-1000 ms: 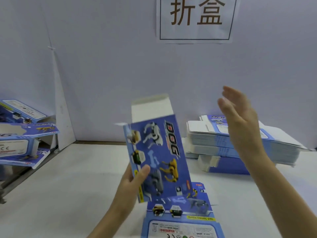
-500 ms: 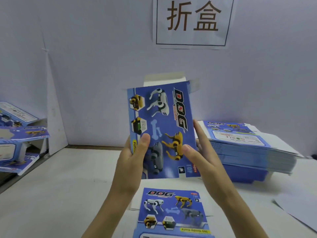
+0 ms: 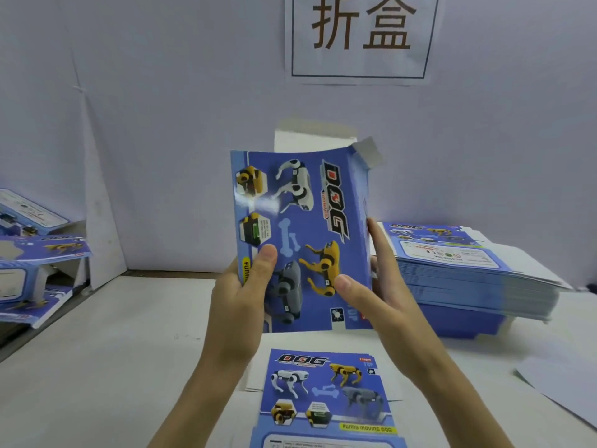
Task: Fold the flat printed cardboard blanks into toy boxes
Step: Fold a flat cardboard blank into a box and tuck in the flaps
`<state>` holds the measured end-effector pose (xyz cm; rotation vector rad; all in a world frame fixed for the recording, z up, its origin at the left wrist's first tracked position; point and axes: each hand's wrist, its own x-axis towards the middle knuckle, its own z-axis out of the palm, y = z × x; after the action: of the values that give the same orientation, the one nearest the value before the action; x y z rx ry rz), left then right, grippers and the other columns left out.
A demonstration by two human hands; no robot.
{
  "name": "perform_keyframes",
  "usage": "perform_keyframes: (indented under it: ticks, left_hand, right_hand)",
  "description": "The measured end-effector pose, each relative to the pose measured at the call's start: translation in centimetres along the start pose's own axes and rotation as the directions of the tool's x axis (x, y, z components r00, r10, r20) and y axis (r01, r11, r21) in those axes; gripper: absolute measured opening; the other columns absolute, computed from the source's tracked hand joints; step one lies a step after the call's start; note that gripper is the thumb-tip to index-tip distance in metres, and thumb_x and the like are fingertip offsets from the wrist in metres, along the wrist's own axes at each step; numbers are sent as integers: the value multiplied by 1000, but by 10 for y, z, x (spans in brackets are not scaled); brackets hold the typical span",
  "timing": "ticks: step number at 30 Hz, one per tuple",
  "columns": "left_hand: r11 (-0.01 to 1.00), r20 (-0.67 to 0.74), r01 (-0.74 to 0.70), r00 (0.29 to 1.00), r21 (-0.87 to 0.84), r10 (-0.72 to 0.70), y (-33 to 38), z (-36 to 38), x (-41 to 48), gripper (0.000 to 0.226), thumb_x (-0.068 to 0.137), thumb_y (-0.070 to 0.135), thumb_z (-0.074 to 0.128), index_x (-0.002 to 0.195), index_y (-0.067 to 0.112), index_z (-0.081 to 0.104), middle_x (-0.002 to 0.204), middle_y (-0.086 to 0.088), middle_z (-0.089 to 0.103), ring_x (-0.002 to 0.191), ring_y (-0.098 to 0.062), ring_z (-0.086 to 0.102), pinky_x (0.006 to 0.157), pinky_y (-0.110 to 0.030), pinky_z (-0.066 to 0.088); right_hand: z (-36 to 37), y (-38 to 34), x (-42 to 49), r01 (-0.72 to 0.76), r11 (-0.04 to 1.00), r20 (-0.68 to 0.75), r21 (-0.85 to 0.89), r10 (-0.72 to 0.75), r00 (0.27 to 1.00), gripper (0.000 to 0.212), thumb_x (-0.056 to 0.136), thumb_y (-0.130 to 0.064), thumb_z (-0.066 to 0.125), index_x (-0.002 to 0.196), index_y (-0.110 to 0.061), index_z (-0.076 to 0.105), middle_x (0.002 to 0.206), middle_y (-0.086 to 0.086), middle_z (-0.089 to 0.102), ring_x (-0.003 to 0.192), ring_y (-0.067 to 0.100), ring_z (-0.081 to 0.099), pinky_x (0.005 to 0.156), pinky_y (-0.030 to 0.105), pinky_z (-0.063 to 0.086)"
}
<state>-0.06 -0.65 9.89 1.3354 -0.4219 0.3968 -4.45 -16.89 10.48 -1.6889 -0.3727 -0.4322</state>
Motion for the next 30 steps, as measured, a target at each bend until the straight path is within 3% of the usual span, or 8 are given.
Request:
perform_keyframes:
  ticks: [7, 10, 12, 15, 17, 24, 28, 30]
  left_hand:
    - [994, 2, -22, 1000, 104, 22, 1, -3, -6, 48, 85, 50, 50, 81, 3, 64, 60, -8, 64, 53, -26, 59, 46, -25, 50]
    - [994, 177, 101, 978, 45, -108, 5, -7, 9, 79, 65, 68, 69, 128, 23, 56, 118, 0, 68, 102, -18, 66, 86, -30, 53]
    - [993, 285, 115, 951, 18, -116, 9, -9, 11, 120, 41, 76, 77, 145, 34, 34, 143, 8, 49, 125, -10, 53, 98, -28, 49]
    - [977, 412, -179, 904, 112, 119, 11, -7, -2, 73, 76, 65, 64, 141, 51, 35, 139, 14, 50, 127, -9, 50, 76, -18, 55]
    - [980, 342, -183, 928, 76, 147, 11, -9, -8, 52, 86, 43, 59, 136, 49, 46, 130, 11, 58, 125, -13, 53, 70, -19, 56]
    - [999, 315, 42, 948, -29, -31, 13, -13, 3, 78, 72, 63, 63, 141, 33, 43, 126, 13, 62, 120, -18, 58, 95, -33, 49]
    - [981, 381, 162, 918, -103, -111, 9, -10, 1, 61, 74, 36, 71, 131, 38, 49, 120, 6, 67, 106, -16, 67, 77, -28, 58]
    - [991, 407, 134, 907, -30, -110, 5, -11, 1, 80, 69, 31, 79, 138, 38, 40, 123, 6, 65, 109, -16, 65, 79, -33, 59]
  right_hand:
    - [0, -1, 1, -58, 998, -14, 31, 59, 998, 95, 64, -55, 70, 145, -54, 20, 145, -22, 43, 129, 6, 48, 105, 42, 44]
    - [-5, -5, 3, -147, 961, -46, 232, 162, 986, 65, 70, -42, 70, 131, -48, 51, 115, -5, 65, 93, 9, 66, 73, 30, 53]
    - [-9, -8, 6, -258, 791, 8, 554, 305, 952, 34, 66, -39, 72, 100, -32, 76, 101, 3, 74, 83, 22, 72, 63, 40, 59]
    - [-13, -6, 6, -406, 595, 151, 694, 431, 890, 37, 61, -46, 65, 81, -19, 80, 98, 13, 74, 78, 34, 73, 60, 49, 59]
    - [-15, -2, 7, -442, 559, 190, 702, 450, 872, 43, 62, -45, 63, 88, -15, 79, 99, 16, 74, 77, 35, 72, 61, 48, 59]
    - [-20, -2, 7, -231, 761, 184, 606, 148, 972, 57, 67, -7, 65, 121, -21, 63, 113, 7, 70, 91, 24, 71, 68, 36, 58]
    - [-23, 1, 3, -130, 895, 162, 426, 66, 985, 75, 65, -24, 69, 135, -39, 47, 123, 1, 67, 94, 18, 71, 67, 24, 56]
    - [-24, 4, 3, -105, 946, 109, 307, 75, 991, 71, 66, -36, 71, 133, -36, 48, 121, -3, 68, 98, 14, 70, 72, 22, 56]
